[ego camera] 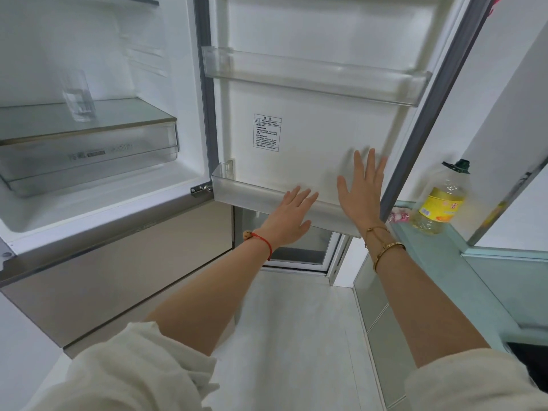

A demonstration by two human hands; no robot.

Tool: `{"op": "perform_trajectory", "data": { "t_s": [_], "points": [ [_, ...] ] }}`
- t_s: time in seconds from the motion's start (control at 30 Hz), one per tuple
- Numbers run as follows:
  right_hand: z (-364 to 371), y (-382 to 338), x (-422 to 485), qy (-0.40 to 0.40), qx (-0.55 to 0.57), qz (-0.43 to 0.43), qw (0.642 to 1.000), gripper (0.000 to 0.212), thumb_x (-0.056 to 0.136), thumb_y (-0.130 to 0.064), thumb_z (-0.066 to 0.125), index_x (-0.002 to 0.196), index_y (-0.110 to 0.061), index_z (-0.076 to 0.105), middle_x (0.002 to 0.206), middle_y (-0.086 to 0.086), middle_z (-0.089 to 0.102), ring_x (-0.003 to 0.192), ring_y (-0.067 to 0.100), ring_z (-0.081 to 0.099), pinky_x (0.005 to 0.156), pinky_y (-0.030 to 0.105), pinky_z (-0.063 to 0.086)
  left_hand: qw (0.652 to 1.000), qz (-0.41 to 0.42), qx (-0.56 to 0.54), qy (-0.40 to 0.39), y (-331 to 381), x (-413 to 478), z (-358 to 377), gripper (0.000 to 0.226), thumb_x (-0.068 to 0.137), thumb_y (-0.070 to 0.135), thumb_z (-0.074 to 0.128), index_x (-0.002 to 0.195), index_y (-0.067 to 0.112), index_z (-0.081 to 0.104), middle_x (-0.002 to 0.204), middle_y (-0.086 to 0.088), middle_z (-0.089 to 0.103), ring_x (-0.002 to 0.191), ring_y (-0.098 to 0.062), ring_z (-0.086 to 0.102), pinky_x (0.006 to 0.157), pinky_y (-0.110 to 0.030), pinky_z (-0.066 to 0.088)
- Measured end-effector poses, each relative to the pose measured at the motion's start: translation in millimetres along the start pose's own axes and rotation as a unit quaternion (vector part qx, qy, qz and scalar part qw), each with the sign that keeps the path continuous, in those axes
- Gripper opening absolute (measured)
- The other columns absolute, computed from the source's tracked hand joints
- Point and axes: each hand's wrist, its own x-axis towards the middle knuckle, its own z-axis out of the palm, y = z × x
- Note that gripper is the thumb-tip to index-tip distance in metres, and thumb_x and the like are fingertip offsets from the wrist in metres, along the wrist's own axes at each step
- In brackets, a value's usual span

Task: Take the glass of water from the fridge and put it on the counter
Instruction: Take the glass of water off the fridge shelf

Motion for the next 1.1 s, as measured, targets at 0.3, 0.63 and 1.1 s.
{"op": "perform_trajectory", "data": {
  "t_s": [0.3,0.63,1.1],
  "points": [
    [13,-25,-6,-0.011,0.045,-0.026,0.999,0.066,0.106,-0.034,0.041,0.162,-0.018,0.011,0.171,0.008,-0.003,0.158,0.033,-0.012,0.129,0.052,0.005,0.999,-0.031,0.023,0.039,-17,-16,-15,0.074,0.105,0.029,0.046,0.162,0.017,0.002,0.172,-0.006,-0.003,0.159,-0.027,-0.009,0.13,-0.044,-0.002],
    [60,-130,-27,-0.084,0.174,-0.121,0.974,0.065,0.105,-0.033,0.043,0.161,-0.019,0.014,0.171,0.005,0.012,0.159,0.027,0.005,0.13,0.046,0.011,0.955,-0.181,-0.104,0.21,-72,-92,-74,0.069,0.1,0.022,0.055,0.16,0.016,0.022,0.167,-0.008,0.023,0.156,-0.024,0.019,0.128,-0.038,0.02],
    [136,-310,-20,-0.188,0.322,-0.193,0.907,0.066,0.103,-0.04,0.046,0.159,-0.016,0.021,0.164,0.006,0.029,0.153,0.025,0.025,0.125,0.04,0.025,0.856,-0.361,-0.11,0.353,-192,-180,-184,0.074,0.095,0.021,0.064,0.157,0.008,0.025,0.156,-0.014,0.038,0.149,-0.028,0.031,0.12,-0.033,0.026]
  ]
}}
